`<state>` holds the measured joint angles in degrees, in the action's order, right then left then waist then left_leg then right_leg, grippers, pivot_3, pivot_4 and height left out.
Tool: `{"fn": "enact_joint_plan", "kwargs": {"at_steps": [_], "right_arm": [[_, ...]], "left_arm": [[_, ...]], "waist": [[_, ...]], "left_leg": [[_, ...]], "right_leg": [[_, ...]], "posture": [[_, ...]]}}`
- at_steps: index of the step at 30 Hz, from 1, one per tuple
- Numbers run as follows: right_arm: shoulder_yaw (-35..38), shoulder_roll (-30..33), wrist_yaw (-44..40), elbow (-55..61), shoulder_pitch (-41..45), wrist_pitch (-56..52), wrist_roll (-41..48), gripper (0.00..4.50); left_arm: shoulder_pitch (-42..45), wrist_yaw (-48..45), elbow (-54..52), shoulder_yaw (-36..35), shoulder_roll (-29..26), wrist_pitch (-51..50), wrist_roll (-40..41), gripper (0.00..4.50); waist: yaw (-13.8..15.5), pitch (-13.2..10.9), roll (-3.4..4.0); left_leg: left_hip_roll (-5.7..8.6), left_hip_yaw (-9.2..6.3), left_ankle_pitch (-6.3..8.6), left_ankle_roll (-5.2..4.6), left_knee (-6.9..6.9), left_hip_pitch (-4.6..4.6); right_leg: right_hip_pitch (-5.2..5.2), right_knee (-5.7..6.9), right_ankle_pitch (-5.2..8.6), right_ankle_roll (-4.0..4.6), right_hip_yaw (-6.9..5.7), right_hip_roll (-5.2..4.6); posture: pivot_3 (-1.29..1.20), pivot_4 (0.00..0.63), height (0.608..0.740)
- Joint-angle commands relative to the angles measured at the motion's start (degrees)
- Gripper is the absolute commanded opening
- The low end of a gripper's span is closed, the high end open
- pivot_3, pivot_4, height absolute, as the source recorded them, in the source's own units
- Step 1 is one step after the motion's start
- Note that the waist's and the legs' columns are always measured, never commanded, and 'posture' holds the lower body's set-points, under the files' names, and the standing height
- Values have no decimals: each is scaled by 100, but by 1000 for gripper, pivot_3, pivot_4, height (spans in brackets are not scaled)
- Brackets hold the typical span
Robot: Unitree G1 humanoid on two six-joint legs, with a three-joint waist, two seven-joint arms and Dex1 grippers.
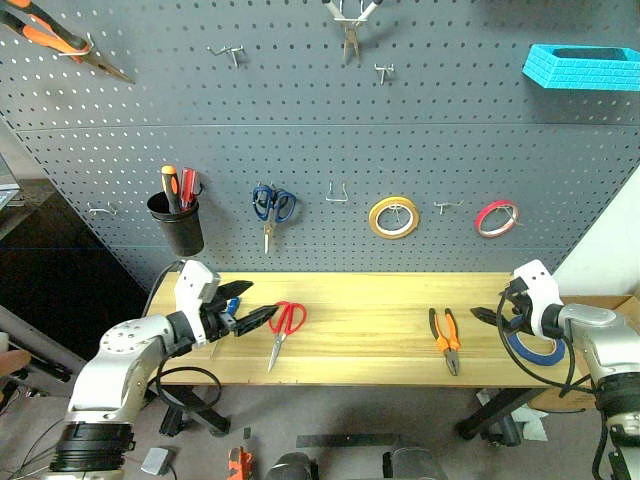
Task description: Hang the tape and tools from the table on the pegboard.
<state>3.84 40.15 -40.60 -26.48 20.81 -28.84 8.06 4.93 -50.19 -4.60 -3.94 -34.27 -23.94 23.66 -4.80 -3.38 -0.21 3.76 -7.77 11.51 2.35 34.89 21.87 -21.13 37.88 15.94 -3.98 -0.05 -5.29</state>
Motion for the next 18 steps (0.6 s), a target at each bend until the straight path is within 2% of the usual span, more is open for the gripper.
{"fn": "enact_joint_plan", "kwargs": {"at_steps": [1,5,7,11,15,17,18], "right_arm": [[262,-20,541,-311,204,-49,-102,4500],[265,-61,624,-125,-29,-150,-64,4500],[289,-74,700,-192,-7,-224,-60,4500],[430,-75,803,-403,157,-537,63,4500],[537,-23,859,-252,177,-986,157,4500],[627,-35,967,-391,273,-1104,152,4500],[622,9,1012,-400,284,-1122,90,4500]], "left_arm": [[-72,390,-347,466,356,350,-430,4447],[-89,710,-305,751,806,477,-656,4447],[-36,707,-390,976,995,356,-637,4447],[103,659,-607,1548,1292,121,-657,4447],[159,698,-968,1850,1364,-166,-647,4447],[217,742,-993,1979,1455,-244,-664,4447],[242,773,-1053,2041,1489,-312,-673,4447]], "waist": [[9,-20,-11],[21,-129,-51],[16,-221,-46],[20,-567,-56],[17,-790,-83],[15,-902,-78],[9,-939,-82]], "left_leg": [[1,5,0,0,0,0],[-9,11,3,-5,-1,-1],[-13,19,7,-11,-1,0],[-15,55,9,-19,9,0],[-19,79,20,-40,12,16],[-24,87,30,-56,12,22],[-23,93,33,-61,12,38]], "right_leg": [[0,-5,1,6,8,0],[-1,-6,-3,16,14,10],[-4,-7,-4,14,22,15],[-7,-8,-9,9,53,16],[-31,-8,-43,-9,80,18],[-36,-16,-45,0,83,21],[-51,-19,-46,0,86,21]], "posture": [[-121,62,740],[-119,114,740],[-120,153,740],[-123,223,740],[-127,279,740],[-128,288,740],[-135,316,740]]}}
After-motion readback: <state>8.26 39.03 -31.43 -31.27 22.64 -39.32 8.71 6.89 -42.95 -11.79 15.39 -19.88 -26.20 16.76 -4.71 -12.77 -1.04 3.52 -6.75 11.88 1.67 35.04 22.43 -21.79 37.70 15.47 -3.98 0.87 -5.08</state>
